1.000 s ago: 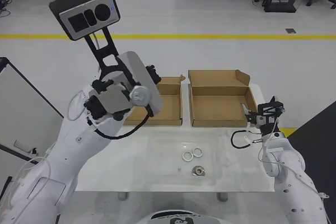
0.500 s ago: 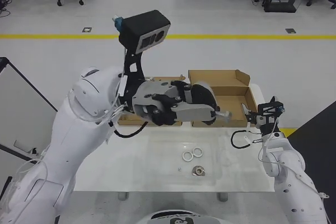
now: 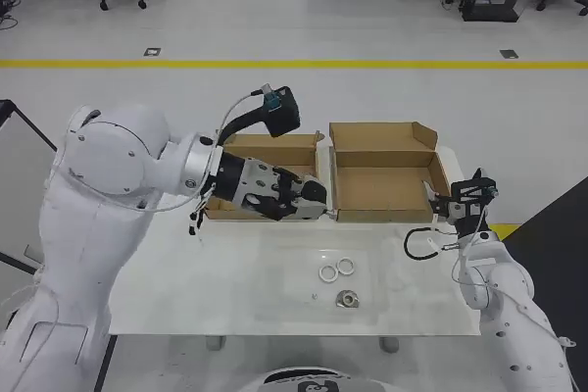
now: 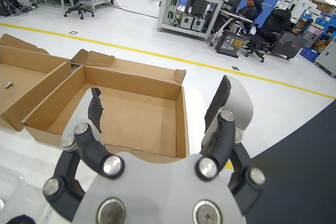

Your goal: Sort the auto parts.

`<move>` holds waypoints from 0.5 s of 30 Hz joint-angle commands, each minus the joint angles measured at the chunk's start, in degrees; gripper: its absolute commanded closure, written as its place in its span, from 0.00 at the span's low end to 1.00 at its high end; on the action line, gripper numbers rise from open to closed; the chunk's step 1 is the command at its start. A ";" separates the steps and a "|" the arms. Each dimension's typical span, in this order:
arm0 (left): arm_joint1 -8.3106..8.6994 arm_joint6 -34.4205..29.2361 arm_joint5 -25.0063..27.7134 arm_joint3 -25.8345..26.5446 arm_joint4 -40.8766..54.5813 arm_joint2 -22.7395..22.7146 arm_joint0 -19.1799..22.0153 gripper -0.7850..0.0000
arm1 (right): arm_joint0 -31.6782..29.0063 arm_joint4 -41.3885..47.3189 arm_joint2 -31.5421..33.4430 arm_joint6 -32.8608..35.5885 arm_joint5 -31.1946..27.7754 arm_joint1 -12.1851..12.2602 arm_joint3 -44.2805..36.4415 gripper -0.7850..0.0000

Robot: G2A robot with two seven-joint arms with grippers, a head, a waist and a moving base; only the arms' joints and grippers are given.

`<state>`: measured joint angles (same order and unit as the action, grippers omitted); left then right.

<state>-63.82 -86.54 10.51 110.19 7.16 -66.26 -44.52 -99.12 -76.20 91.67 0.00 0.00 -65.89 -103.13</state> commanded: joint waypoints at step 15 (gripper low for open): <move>2.27 -1.46 0.93 -14.11 -24.31 20.49 11.10 1.00 | 0.00 0.00 0.00 0.00 0.00 0.00 0.00 0.00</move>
<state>-61.35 -88.00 11.39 97.68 -15.70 -47.10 -34.66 -99.12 -76.20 91.67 0.00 0.00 -65.89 -103.13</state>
